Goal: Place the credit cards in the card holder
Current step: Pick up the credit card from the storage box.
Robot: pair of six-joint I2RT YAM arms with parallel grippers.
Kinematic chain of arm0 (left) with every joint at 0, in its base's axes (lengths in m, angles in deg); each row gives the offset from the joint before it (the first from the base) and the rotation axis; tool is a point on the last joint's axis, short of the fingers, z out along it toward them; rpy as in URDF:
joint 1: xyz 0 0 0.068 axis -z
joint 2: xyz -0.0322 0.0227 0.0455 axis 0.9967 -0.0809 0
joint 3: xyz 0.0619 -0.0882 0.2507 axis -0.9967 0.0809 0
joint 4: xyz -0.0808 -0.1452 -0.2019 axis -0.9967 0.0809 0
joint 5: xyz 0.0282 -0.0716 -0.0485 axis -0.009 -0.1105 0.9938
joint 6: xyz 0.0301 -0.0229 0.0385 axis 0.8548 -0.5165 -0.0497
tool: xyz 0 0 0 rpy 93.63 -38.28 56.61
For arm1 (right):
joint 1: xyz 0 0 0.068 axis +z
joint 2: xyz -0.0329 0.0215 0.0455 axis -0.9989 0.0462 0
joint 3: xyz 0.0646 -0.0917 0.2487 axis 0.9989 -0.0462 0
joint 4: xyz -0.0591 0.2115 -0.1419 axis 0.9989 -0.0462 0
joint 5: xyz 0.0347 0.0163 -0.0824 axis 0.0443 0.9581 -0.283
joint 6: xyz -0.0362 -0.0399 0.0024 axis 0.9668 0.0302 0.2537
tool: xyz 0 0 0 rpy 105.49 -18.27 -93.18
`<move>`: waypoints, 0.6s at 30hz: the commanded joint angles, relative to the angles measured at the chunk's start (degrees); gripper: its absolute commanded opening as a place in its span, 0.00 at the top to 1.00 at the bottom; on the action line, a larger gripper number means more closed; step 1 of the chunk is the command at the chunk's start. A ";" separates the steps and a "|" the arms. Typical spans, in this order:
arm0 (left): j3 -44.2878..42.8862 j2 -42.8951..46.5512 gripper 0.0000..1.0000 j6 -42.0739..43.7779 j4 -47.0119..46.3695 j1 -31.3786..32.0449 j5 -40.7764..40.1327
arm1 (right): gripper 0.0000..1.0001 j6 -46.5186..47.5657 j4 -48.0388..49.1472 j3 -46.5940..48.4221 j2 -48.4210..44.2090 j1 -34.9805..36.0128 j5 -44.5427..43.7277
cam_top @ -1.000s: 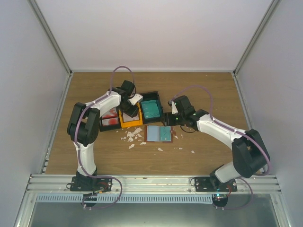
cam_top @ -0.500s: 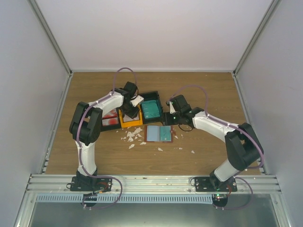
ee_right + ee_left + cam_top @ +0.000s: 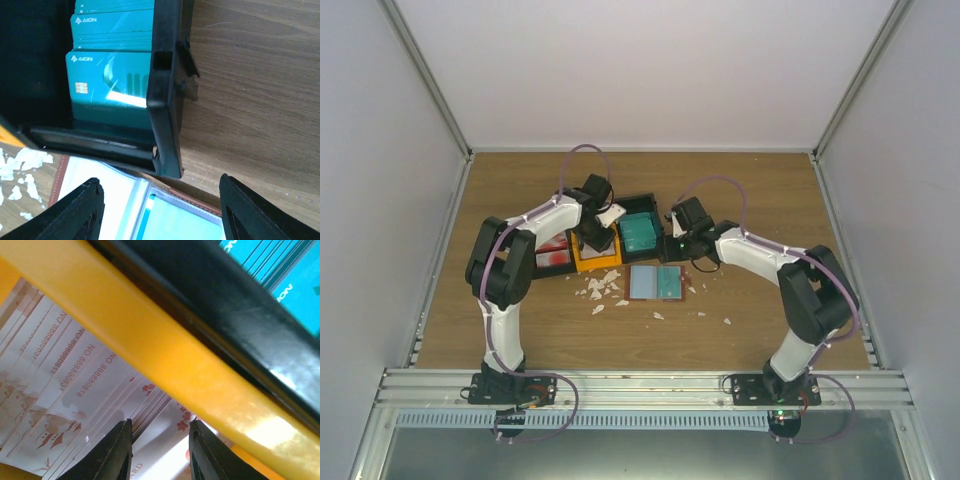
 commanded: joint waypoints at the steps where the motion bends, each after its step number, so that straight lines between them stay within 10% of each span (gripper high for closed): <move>1: 2.10 2.97 0.66 0.96 2.68 1.28 3.46 | 0.37 0.90 -0.31 2.40 2.60 -0.50 -1.52; 18: 6.96 10.44 0.72 -2.31 3.49 4.47 2.88 | 0.38 -0.80 -1.27 7.03 7.75 -1.66 -5.78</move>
